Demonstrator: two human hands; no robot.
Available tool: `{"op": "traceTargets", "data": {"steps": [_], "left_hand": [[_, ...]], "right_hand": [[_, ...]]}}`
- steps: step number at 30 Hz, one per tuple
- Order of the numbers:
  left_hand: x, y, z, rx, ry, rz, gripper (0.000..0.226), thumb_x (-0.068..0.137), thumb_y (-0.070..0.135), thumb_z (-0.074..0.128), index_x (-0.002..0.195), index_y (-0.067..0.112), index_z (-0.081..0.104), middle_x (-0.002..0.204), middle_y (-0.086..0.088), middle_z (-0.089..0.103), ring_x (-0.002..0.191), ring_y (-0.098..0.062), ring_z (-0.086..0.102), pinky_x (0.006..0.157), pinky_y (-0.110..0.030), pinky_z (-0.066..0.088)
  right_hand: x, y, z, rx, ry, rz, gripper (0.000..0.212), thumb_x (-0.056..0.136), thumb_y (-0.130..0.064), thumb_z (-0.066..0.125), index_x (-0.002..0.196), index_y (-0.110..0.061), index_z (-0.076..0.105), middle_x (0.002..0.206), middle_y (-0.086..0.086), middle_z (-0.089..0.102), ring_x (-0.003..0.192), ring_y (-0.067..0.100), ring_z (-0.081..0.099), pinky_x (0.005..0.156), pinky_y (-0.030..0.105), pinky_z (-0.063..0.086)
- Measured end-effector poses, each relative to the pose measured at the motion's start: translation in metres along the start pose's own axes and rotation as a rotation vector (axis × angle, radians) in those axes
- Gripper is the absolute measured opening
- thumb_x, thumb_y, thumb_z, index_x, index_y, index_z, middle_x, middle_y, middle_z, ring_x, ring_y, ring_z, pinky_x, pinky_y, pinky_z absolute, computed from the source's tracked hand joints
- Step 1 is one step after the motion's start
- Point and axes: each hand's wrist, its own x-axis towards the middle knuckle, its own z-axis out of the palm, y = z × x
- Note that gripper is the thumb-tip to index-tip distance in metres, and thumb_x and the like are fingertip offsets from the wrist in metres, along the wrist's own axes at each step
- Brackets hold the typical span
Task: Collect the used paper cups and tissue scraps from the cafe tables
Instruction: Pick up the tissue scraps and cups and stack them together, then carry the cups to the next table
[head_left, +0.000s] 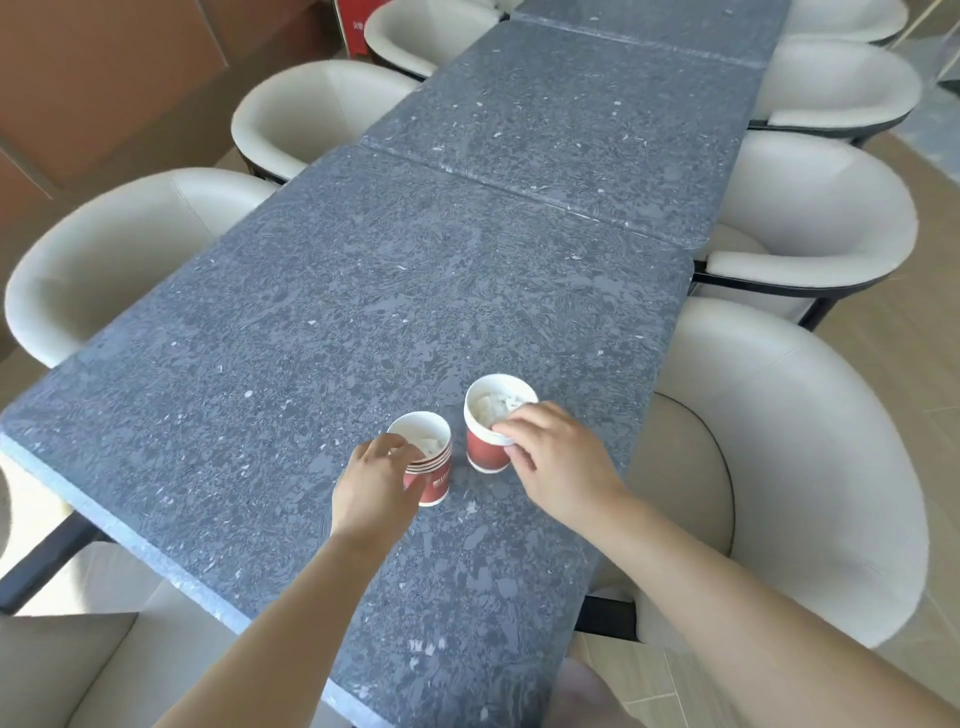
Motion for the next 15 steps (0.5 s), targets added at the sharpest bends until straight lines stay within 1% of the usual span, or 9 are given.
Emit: {"op": "traceTargets", "data": {"steps": [3, 6, 10, 12, 15], "left_hand": [[0.009, 0.007, -0.006, -0.023, 0.05, -0.004, 0.025, 0.081, 0.022, 0.065, 0.104, 0.015, 0.066, 0.115, -0.001, 0.059, 0.103, -0.028, 0.05, 0.071, -0.036, 0.05], [0.015, 0.012, -0.01, -0.029, 0.095, -0.009, 0.023, 0.08, 0.022, 0.066, 0.102, 0.016, 0.066, 0.114, -0.001, 0.06, 0.104, -0.028, 0.051, 0.069, -0.036, 0.048], [0.013, 0.014, -0.01, -0.025, 0.1, -0.009, 0.023, 0.079, 0.022, 0.068, 0.101, 0.016, 0.067, 0.113, -0.001, 0.06, 0.105, -0.029, 0.051, 0.069, -0.036, 0.048], [0.01, 0.013, -0.01, -0.03, 0.099, -0.017, 0.022, 0.077, 0.021, 0.069, 0.099, 0.016, 0.067, 0.11, -0.001, 0.061, 0.102, -0.029, 0.051, 0.067, -0.034, 0.047], [0.005, 0.014, -0.009, -0.031, 0.071, -0.046, 0.023, 0.076, 0.023, 0.069, 0.098, 0.019, 0.067, 0.105, 0.002, 0.063, 0.097, -0.026, 0.053, 0.066, -0.031, 0.045]], "right_hand": [[0.016, 0.014, -0.013, 0.021, 0.088, 0.014, 0.02, 0.076, -0.001, 0.065, 0.094, -0.01, 0.068, 0.091, 0.005, 0.066, 0.087, 0.027, 0.061, 0.067, 0.032, 0.052], [0.024, 0.028, -0.01, 0.019, 0.067, 0.027, 0.022, 0.076, 0.001, 0.063, 0.095, -0.009, 0.068, 0.092, 0.006, 0.066, 0.089, 0.028, 0.059, 0.071, 0.032, 0.05], [0.02, 0.041, 0.007, 0.006, -0.036, 0.031, 0.023, 0.075, 0.002, 0.063, 0.096, -0.008, 0.069, 0.095, 0.007, 0.066, 0.093, 0.03, 0.059, 0.069, 0.033, 0.05], [0.017, 0.047, 0.019, 0.025, -0.109, 0.045, 0.023, 0.079, 0.001, 0.059, 0.098, -0.009, 0.068, 0.1, 0.006, 0.065, 0.099, 0.029, 0.056, 0.073, 0.036, 0.051], [0.016, 0.056, 0.034, 0.046, -0.261, 0.058, 0.025, 0.086, -0.007, 0.052, 0.108, -0.012, 0.064, 0.113, 0.002, 0.061, 0.112, 0.022, 0.049, 0.082, 0.037, 0.05]]}}
